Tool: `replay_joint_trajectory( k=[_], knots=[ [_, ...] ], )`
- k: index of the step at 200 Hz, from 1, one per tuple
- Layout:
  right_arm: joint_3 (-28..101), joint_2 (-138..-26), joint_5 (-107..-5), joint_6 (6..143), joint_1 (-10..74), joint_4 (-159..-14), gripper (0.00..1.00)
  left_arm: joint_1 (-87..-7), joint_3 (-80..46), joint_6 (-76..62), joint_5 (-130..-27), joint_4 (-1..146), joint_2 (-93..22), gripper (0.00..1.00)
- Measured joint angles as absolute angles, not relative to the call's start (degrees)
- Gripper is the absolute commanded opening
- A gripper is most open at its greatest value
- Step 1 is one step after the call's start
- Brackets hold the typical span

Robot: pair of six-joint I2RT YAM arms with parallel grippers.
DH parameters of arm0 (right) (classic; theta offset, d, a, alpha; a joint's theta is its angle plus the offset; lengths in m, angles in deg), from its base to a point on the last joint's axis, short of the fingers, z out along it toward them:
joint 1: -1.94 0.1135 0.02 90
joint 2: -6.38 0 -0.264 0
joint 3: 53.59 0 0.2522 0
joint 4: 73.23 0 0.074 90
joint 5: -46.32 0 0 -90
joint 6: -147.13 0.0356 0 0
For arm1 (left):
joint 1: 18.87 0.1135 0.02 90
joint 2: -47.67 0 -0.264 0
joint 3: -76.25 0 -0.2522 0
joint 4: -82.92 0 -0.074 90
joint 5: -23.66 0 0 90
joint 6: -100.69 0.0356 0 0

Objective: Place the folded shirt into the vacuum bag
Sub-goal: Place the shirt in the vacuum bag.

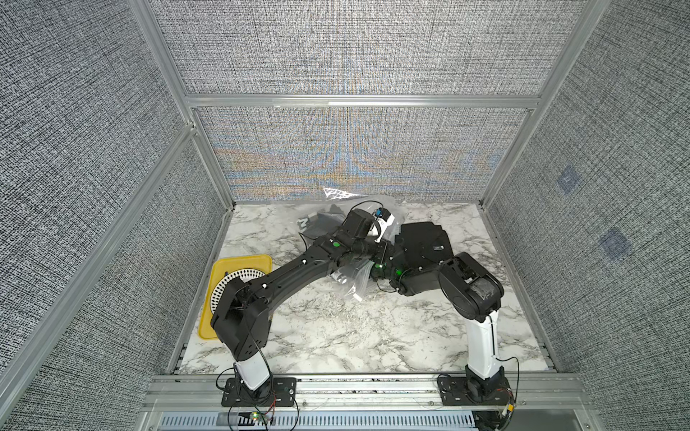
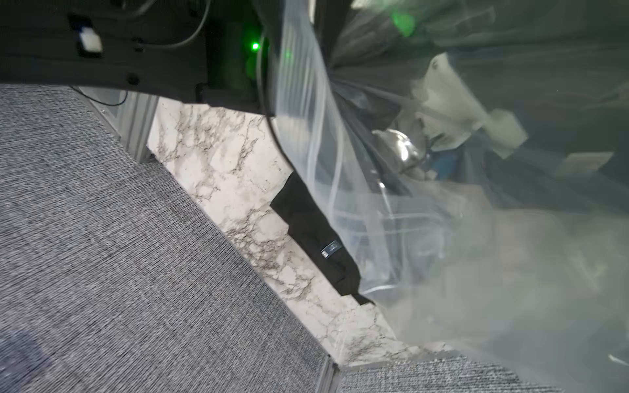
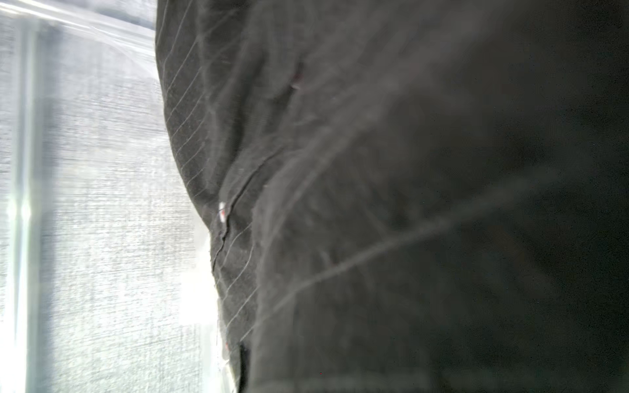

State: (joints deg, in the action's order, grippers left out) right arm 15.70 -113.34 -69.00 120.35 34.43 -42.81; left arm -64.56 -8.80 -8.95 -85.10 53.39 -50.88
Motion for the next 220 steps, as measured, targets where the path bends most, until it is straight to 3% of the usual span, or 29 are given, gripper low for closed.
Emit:
replay_joint_trajectory(
  k=[27, 52, 135, 174, 220],
  knots=[
    [14.1, -114.67, -69.68, 120.85, 33.82, -40.23, 0.11, -64.85, -14.0, -9.36, -80.99, 47.99, -47.36, 0.89],
    [14.1, -115.05, -69.84, 121.31, 33.55, -39.1, 0.11, -65.61, -20.62, -11.18, -78.21, 43.2, -40.8, 1.0],
    [14.95, -115.22, -70.03, 121.94, 33.49, -38.79, 0.11, -64.0, -51.07, -27.22, -66.39, 45.48, -17.15, 1.0],
    [14.95, -116.05, -70.71, 123.15, 33.55, -37.48, 0.11, -58.84, -65.23, -40.21, -69.89, 64.6, -17.43, 0.85],
    [15.24, -116.09, -70.91, 123.54, 33.75, -37.09, 0.11, -56.61, -69.32, -51.33, -74.63, 87.7, -26.7, 0.7]
  ],
)
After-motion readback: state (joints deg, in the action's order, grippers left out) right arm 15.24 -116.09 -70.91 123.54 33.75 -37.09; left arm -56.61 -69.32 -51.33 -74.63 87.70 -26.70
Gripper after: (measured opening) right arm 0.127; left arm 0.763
